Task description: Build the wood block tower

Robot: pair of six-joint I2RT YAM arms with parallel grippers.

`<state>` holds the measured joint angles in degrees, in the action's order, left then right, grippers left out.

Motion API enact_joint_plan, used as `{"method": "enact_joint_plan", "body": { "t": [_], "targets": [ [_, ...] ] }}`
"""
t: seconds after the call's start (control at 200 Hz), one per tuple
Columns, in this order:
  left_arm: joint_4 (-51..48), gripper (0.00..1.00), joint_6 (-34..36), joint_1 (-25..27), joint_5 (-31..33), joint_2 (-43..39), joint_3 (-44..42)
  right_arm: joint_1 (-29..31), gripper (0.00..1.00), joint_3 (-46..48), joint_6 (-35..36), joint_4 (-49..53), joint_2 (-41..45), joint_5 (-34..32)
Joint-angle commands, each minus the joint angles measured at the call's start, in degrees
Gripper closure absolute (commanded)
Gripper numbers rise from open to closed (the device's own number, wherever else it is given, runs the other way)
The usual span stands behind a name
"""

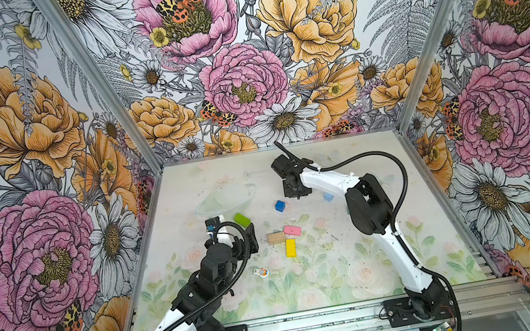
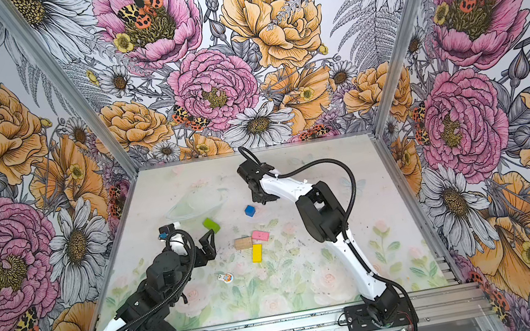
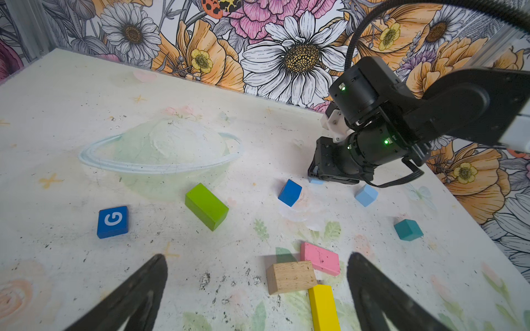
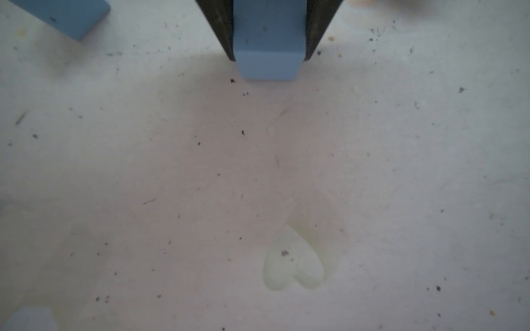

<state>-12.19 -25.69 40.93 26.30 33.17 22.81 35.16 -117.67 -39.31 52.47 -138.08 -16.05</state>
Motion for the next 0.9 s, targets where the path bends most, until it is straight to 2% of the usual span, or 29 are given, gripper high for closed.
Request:
{"method": "enact_joint_plan", "body": {
  "t": [0.0,0.04,0.14,0.245,0.4,0.515,0.78,0.896],
  "targets": [
    [-2.37,0.01,-1.92,0.88,-1.05,-1.25,0.21,0.62,0.65,2.11,0.71,1.16,2.26,-1.63],
    [-2.81,0.01,-2.06,1.25,-1.11,-1.52,0.50,0.63,0.61,2.26,0.83,0.98,2.38,-1.15],
    [-4.39,0.01,-2.14,1.99,-1.14,-1.40,1.71,0.83,0.43,2.31,1.38,0.71,3.69,-0.32],
    [-5.89,0.01,-2.28,3.20,-1.22,-0.61,3.30,1.11,0.37,3.84,1.83,0.71,7.52,-0.46],
    [-6.18,0.01,-2.77,6.85,-0.70,0.98,4.56,0.73,0.34,10.87,2.48,0.62,17.03,-3.66],
    [-6.14,0.01,-2.95,11.47,2.26,2.43,5.52,-1.18,0.34,18.31,2.70,0.45,24.24,-4.28],
    [-4.69,0.01,-2.96,18.71,7.92,8.64,9.50,-8.91,0.33,35.58,-2.34,-5.77,32.87,3.91],
    [-2.60,0.01,-3.00,19.86,7.93,11.63,10.19,-10.28,0.32,38.32,-5.09,-8.40,33.16,5.93]
  ]
}}
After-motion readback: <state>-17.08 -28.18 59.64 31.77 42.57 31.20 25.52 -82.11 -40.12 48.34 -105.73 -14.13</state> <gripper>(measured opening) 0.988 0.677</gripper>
